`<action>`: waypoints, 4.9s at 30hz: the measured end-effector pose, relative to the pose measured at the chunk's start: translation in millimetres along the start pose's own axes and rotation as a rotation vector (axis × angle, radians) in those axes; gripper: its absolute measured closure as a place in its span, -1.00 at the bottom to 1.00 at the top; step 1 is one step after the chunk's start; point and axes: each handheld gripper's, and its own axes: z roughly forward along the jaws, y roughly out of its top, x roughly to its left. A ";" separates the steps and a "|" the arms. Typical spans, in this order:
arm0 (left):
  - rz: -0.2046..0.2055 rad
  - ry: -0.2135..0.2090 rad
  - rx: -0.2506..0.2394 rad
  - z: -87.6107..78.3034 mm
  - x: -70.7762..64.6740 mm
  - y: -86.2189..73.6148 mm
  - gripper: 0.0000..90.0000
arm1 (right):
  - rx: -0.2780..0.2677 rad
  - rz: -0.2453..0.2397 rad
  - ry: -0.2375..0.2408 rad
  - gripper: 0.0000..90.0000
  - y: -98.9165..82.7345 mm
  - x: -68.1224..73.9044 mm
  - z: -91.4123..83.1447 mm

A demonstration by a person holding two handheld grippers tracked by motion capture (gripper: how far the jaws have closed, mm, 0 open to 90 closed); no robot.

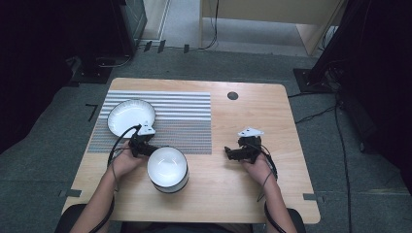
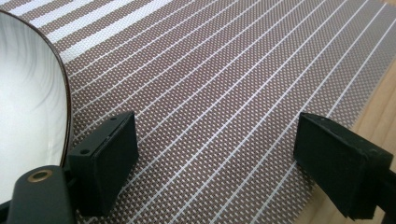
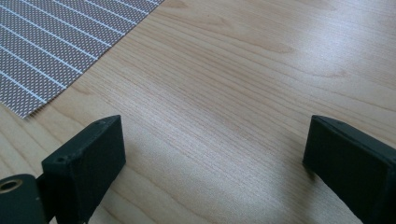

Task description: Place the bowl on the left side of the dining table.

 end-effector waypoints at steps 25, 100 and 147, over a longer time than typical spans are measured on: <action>-0.045 -0.044 0.115 -10.1 -1.0 11.7 -0.53 | 0.000 0.000 0.000 -0.89 0.0 -0.1 0.0; -0.130 -0.137 0.130 -59.8 -1.3 41.6 -0.46 | 0.001 0.004 0.000 -0.89 1.9 0.3 2.0; -0.107 -0.156 0.103 -88.2 -10.6 57.5 -0.45 | 0.002 0.006 -0.001 -0.90 2.2 0.6 2.3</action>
